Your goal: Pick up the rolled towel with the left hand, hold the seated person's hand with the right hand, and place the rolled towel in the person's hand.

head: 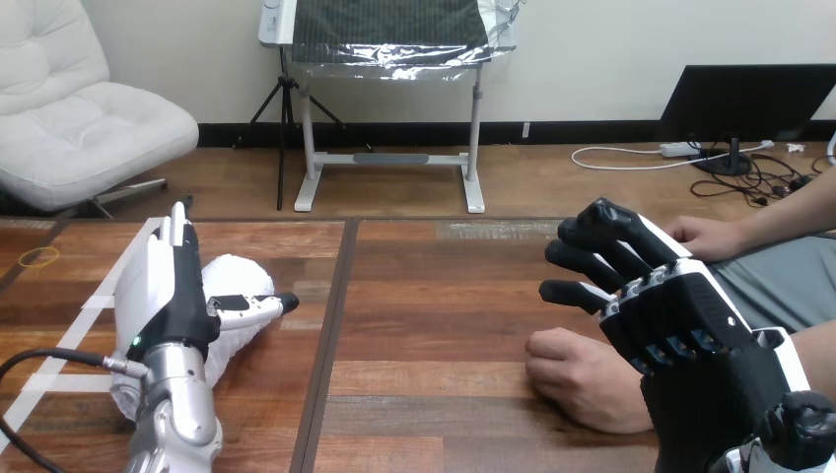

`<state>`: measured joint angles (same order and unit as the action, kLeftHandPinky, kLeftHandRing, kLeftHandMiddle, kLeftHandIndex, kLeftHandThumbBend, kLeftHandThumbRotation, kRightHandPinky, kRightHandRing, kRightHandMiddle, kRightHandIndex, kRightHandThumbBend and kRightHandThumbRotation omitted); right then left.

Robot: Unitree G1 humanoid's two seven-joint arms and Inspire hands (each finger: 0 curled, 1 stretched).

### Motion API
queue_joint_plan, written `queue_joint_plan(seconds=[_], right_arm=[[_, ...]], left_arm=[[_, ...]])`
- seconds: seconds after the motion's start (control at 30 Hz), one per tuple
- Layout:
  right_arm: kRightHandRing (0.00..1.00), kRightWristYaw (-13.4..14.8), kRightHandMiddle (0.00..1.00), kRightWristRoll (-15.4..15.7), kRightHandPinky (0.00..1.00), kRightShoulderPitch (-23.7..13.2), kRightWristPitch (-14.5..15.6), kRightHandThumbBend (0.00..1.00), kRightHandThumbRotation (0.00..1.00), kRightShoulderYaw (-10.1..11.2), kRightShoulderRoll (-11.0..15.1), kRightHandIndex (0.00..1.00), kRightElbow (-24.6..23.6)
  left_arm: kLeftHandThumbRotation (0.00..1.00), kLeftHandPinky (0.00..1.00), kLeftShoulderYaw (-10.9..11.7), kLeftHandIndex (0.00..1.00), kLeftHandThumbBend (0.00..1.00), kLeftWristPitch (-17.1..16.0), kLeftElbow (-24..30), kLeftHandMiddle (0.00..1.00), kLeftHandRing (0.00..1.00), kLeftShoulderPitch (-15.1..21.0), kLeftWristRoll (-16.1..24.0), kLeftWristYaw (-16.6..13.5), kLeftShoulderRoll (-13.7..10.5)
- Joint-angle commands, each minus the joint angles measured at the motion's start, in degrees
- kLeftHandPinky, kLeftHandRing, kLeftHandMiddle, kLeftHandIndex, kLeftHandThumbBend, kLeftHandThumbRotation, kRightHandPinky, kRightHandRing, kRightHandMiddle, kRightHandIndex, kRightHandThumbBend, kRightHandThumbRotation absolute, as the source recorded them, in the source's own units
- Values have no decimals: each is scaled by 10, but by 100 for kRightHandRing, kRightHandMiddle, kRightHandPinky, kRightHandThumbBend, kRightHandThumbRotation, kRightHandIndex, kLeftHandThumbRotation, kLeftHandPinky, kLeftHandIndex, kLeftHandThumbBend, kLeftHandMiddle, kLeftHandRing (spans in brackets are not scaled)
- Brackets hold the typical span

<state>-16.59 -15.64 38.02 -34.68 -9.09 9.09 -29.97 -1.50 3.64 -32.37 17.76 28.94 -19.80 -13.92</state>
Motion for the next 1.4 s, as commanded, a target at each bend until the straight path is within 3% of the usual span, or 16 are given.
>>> queue_joint_plan(seconds=[0.0,1.37], right_arm=[[82,2,83,2,74,-24,-12,88,100,5,-6,83,-14],[81,2,82,-3,73,-24,-11,89,100,9,-4,83,-23]], left_arm=[[19,100,-11,97,100,11,-21,99,100,58,11,-15,-16],[21,100,-33,93,100,34,-179,95,96,155,2,-28,-32]])
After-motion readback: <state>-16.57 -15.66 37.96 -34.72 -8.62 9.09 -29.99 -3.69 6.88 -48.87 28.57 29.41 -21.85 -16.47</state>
